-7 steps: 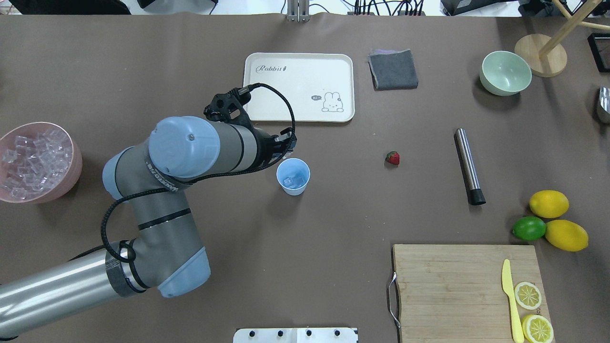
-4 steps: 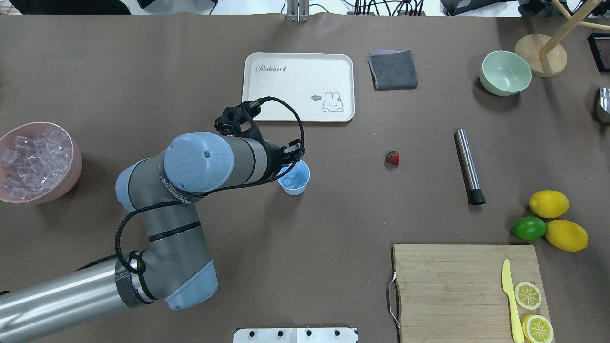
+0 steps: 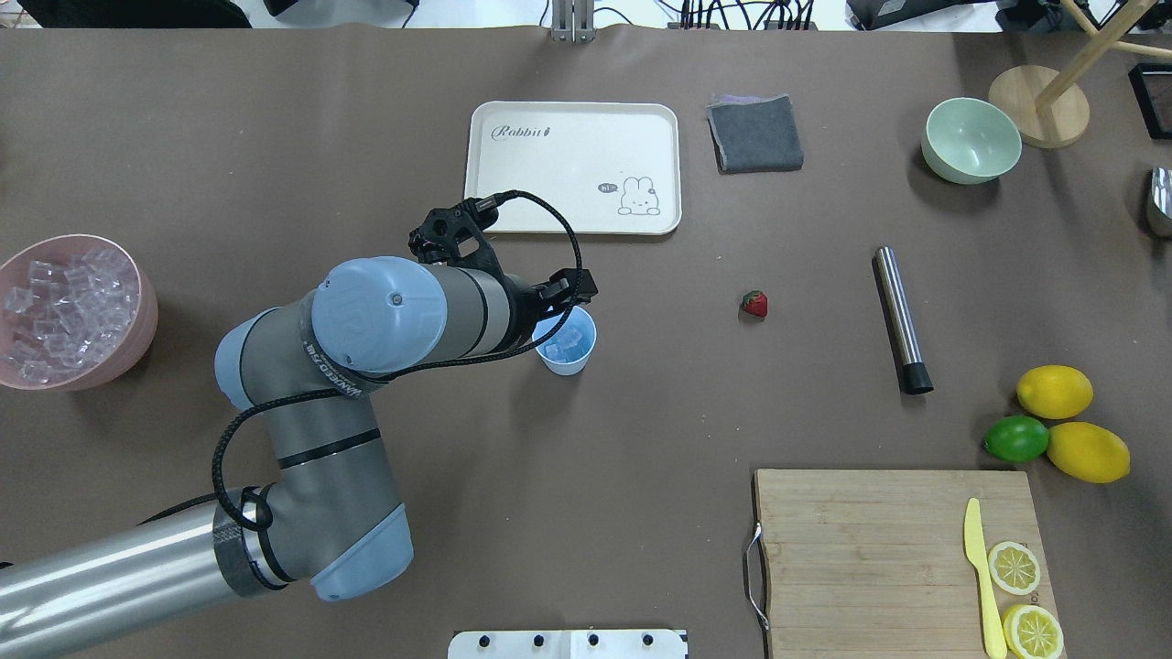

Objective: Mash ice and strawberries in cup
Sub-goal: 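Release the ice cube from the left gripper into the light-blue cup, then move the empty left gripper back beside the pink ice bowl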

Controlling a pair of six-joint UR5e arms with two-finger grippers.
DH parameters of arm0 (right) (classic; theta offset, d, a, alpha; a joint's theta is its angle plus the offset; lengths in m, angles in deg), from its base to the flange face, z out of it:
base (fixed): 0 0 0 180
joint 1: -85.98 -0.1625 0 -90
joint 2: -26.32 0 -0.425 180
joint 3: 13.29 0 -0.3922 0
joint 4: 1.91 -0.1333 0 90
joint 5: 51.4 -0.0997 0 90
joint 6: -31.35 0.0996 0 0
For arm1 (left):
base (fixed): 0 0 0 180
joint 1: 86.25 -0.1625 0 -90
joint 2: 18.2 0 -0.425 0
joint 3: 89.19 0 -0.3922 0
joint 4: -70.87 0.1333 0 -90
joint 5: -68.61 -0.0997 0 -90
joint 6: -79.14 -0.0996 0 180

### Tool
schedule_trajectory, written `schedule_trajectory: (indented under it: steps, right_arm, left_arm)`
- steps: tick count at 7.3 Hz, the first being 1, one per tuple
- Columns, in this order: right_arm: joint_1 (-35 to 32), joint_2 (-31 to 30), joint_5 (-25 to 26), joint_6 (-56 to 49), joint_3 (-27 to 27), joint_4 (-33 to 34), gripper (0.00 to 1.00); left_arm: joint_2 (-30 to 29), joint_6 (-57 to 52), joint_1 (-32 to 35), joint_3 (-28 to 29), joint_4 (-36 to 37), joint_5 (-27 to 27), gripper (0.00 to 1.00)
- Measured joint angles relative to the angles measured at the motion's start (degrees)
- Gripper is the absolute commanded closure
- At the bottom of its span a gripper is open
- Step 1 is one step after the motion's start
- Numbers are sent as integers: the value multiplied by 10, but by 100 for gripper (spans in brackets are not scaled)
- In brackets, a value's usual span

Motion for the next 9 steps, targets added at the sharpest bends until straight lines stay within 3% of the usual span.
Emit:
schedule_trajectory:
  steps: [2,4,6,9]
  right_arm:
    - [0,-1,1,-1,-1,0,0]
    - [0,-13,2,-2,0,1,0]
    - [-2,-37,0,-6,1,1,0]
    - [-13,-70,0,-13,0,1,0]
  left_arm:
    - [0,-97,10,-75,169,49,2]
    - [16,-235,68,-141,322,104,2]
    - [70,-397,159,-169,388,164,2]
    - [193,-553,294,-180,400,266,2]
